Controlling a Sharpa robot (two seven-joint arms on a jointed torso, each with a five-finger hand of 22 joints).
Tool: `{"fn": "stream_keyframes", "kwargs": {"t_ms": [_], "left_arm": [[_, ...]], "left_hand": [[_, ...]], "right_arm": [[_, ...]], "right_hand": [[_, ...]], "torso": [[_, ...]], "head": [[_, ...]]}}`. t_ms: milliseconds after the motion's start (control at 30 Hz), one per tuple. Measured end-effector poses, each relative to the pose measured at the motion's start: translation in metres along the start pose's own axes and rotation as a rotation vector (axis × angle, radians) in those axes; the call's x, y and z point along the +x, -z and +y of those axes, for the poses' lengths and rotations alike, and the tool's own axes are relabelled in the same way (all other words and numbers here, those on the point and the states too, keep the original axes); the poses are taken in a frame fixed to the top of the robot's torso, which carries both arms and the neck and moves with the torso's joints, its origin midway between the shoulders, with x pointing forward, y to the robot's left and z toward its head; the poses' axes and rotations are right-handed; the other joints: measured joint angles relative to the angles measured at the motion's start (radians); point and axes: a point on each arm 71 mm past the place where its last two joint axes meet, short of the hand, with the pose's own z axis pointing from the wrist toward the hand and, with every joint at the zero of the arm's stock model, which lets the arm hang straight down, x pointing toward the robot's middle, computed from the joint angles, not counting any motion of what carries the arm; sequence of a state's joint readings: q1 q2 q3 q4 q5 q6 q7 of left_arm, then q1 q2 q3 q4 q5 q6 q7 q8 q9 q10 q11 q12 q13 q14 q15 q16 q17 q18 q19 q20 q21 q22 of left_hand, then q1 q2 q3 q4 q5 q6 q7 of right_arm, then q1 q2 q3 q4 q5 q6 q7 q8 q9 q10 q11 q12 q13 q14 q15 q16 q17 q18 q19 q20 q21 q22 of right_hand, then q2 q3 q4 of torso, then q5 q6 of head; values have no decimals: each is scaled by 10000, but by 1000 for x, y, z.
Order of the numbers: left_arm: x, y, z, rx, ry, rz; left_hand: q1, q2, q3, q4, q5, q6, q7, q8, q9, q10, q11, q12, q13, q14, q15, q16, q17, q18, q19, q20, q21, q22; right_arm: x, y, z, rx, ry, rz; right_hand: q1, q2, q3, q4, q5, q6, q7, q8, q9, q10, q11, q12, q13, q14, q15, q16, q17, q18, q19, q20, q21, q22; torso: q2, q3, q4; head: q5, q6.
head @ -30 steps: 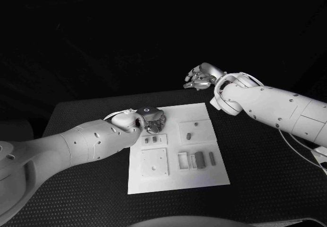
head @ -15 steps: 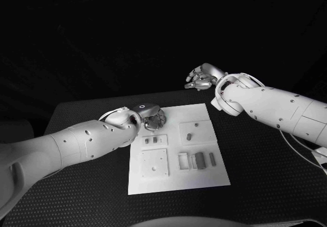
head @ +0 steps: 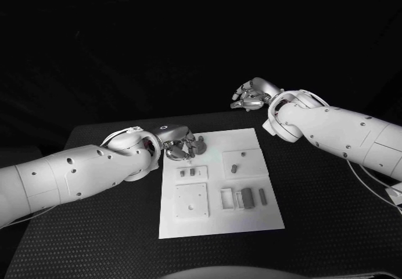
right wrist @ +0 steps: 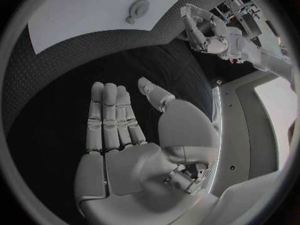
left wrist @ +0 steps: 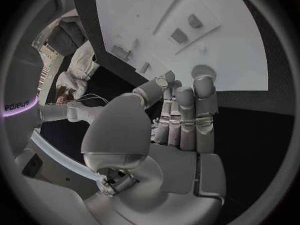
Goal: Assemble the parts on the task board
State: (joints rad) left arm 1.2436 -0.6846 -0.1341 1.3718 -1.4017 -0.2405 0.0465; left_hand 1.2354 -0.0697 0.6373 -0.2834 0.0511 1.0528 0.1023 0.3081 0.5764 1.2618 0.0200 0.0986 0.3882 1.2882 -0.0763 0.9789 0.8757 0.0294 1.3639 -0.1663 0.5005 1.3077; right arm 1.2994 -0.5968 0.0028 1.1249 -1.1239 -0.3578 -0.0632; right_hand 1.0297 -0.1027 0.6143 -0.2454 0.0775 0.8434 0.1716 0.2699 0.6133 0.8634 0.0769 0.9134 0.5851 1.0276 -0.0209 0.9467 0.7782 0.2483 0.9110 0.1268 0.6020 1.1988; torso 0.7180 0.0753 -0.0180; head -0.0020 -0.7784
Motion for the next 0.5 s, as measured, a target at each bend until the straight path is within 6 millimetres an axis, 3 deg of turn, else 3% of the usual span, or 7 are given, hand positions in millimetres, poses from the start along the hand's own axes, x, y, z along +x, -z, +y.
{"fn": "stream_keyframes", "kwargs": {"t_ms": [300, 500], "left_arm": [[12, 16, -8, 88, 251, 569], [28, 27, -11, 112, 323, 997]], "left_hand": [[-33, 31, -1, -2, -1, -5, -3, 28, 1, 23, 12, -29, 0, 16, 15, 0, 0, 0, 15, 17, 0, 0], [-49, 45, -1, -3, -18, 34, -21, 27, 8, 60, -14, -39, -1, 19, 16, 0, 1, 2, 15, 19, 0, -1]], "right_arm": [[-1, 1, -2, 12, -23, -17], [1, 2, -4, 41, -47, 10]], "right_hand": [[0, 0, 0, 0, 0, 2, -5, 0, 0, 1, 0, 0, -11, 0, 0, 0, 11, 0, 0, 0, 0, 0], [0, 0, 0, 0, 0, -12, -22, 0, -1, 1, 1, 0, -21, -1, 1, 0, 23, 0, 0, 0, 0, 0]], "torso": [[-42, -51, 84], [-59, -62, 96]], "head": [[-22, -102], [41, -130]]}}
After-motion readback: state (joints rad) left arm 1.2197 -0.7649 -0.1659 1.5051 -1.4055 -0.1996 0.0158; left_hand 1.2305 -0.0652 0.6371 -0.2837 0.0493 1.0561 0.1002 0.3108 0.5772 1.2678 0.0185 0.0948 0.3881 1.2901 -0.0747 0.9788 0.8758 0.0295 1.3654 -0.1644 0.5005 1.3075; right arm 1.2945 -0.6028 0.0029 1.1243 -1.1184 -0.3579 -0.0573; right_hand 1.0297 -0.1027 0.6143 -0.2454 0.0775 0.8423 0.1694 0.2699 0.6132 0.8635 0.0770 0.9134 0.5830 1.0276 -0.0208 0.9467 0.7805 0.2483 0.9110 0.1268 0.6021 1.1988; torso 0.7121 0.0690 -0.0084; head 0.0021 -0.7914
